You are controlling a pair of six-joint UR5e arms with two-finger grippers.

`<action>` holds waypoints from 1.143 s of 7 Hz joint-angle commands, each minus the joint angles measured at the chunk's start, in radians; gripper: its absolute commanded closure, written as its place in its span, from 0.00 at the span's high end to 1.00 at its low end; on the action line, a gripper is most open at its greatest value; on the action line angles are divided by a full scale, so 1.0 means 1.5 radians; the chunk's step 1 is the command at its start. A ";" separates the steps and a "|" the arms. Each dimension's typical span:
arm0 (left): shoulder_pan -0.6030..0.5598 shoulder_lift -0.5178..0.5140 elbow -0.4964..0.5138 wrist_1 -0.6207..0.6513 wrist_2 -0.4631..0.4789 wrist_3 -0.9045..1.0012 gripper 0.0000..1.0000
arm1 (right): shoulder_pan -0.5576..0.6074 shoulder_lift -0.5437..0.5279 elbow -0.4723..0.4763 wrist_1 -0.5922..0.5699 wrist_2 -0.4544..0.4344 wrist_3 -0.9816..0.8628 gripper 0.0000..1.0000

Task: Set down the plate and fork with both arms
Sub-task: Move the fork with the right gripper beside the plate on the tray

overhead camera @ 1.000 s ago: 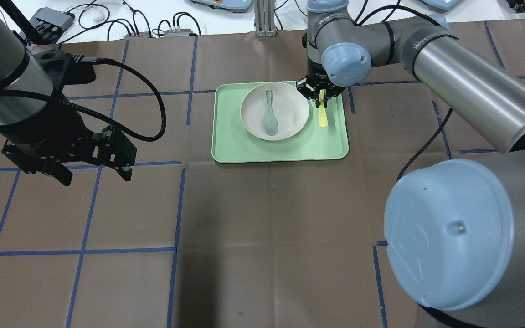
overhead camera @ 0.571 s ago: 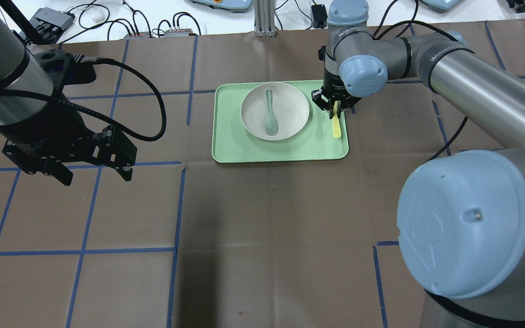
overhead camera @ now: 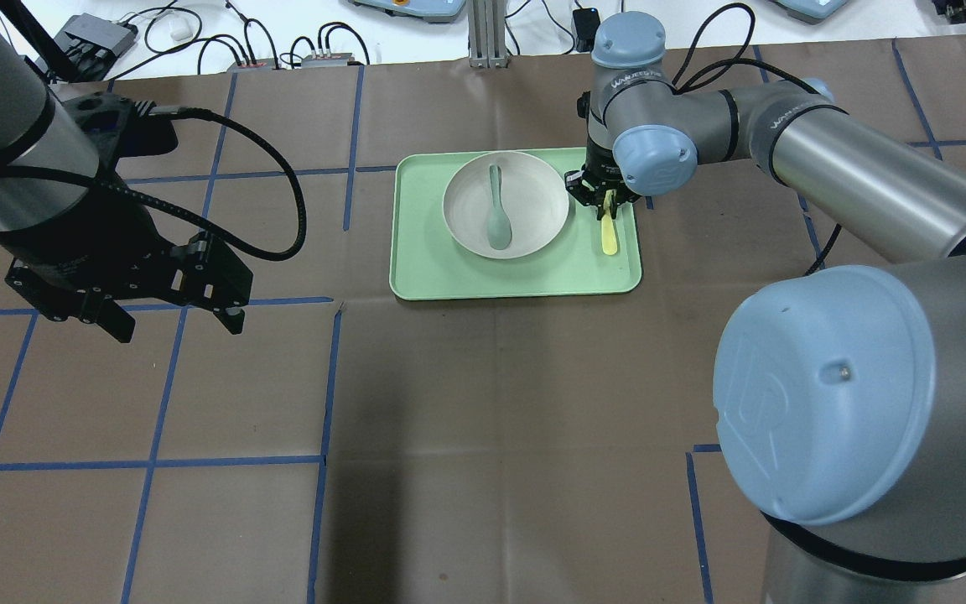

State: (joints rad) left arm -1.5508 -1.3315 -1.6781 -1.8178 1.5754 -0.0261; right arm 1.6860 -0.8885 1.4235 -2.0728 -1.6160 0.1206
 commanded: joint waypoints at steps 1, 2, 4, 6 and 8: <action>-0.001 0.000 0.000 0.000 0.001 0.000 1.00 | 0.000 -0.001 -0.003 0.000 -0.007 0.000 0.69; 0.000 0.000 0.000 0.000 0.001 0.000 1.00 | -0.001 -0.002 -0.002 0.002 -0.005 -0.001 1.00; 0.000 0.000 0.000 0.000 0.001 0.000 1.00 | -0.005 -0.011 -0.007 0.007 -0.004 -0.001 1.00; 0.000 0.000 0.000 0.000 0.002 0.000 1.00 | -0.008 -0.069 0.000 0.026 -0.003 -0.010 1.00; 0.000 0.000 0.000 0.000 0.002 0.000 1.00 | -0.012 -0.141 0.001 0.100 -0.002 -0.013 1.00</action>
State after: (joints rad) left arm -1.5509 -1.3314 -1.6781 -1.8177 1.5783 -0.0261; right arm 1.6726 -1.0334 1.4227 -1.9776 -1.6190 0.1056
